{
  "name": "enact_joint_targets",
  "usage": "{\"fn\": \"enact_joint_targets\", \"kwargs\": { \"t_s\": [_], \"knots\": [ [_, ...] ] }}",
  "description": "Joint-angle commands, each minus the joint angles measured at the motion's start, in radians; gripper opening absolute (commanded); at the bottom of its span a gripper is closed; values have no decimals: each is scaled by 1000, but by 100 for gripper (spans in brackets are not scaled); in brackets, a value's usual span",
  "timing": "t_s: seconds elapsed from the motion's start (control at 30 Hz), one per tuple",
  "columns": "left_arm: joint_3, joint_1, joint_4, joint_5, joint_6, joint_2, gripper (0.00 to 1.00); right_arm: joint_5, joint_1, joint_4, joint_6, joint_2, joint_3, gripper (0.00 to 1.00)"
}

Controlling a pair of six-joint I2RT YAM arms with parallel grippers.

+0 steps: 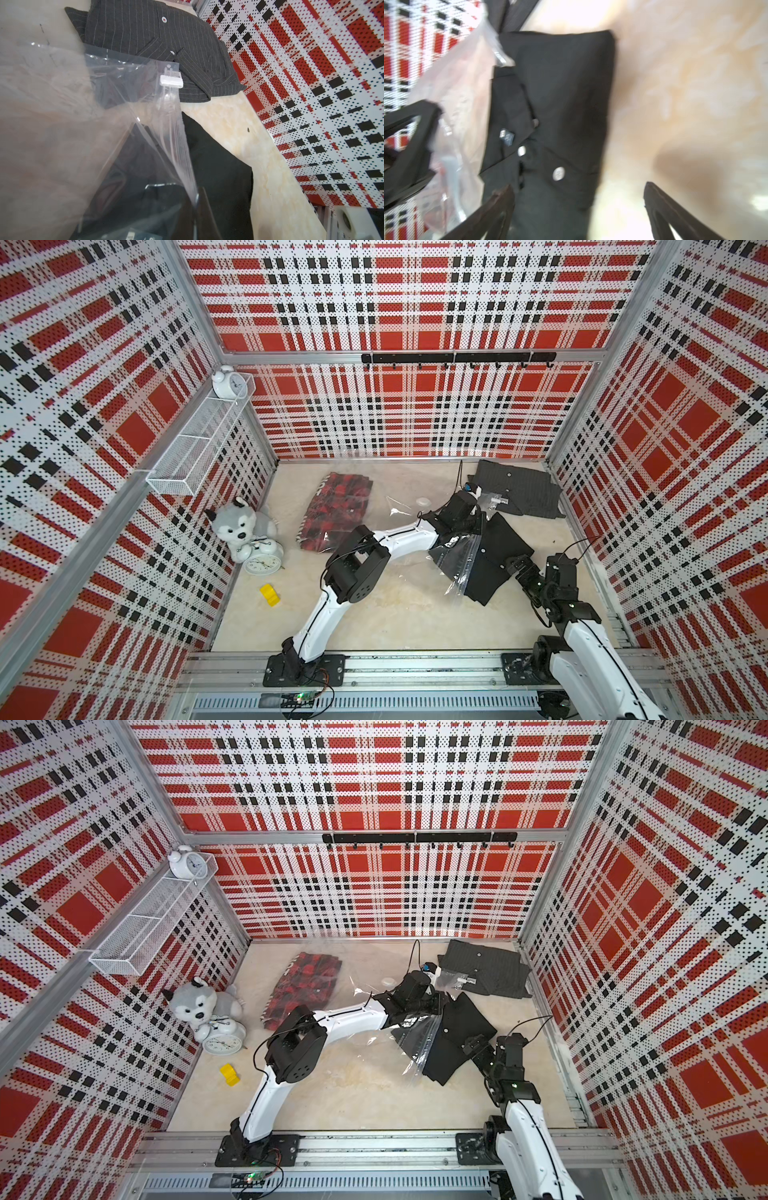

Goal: Place the folded shirt into the vacuum bag
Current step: Place the shirt in the vacuum bag.

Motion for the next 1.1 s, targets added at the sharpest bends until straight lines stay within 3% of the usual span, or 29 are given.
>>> {"fn": "enact_joint_targets", "kwargs": {
  "t_s": [0.0,0.17,0.33,0.5,0.7,0.93,1.07],
  "knots": [
    [46,2,-28,-6,32,39,0,-55,-73,-5,-72,58,40,100],
    [62,1,-38,-3,36,47,0,-111,-170,125,-128,174,43,100],
    [62,1,-41,13,40,43,0,-171,-200,266,-159,347,61,100],
    [53,1,-55,10,43,26,0,-304,-200,409,-169,504,55,90],
    [35,-11,-57,-3,39,4,0,-399,-200,512,-166,574,41,68],
    [49,-19,-58,0,28,8,0,-459,-199,572,-171,614,45,29],
    [56,-20,-58,1,28,1,0,-514,-196,617,-163,630,51,17]
  ]
}}
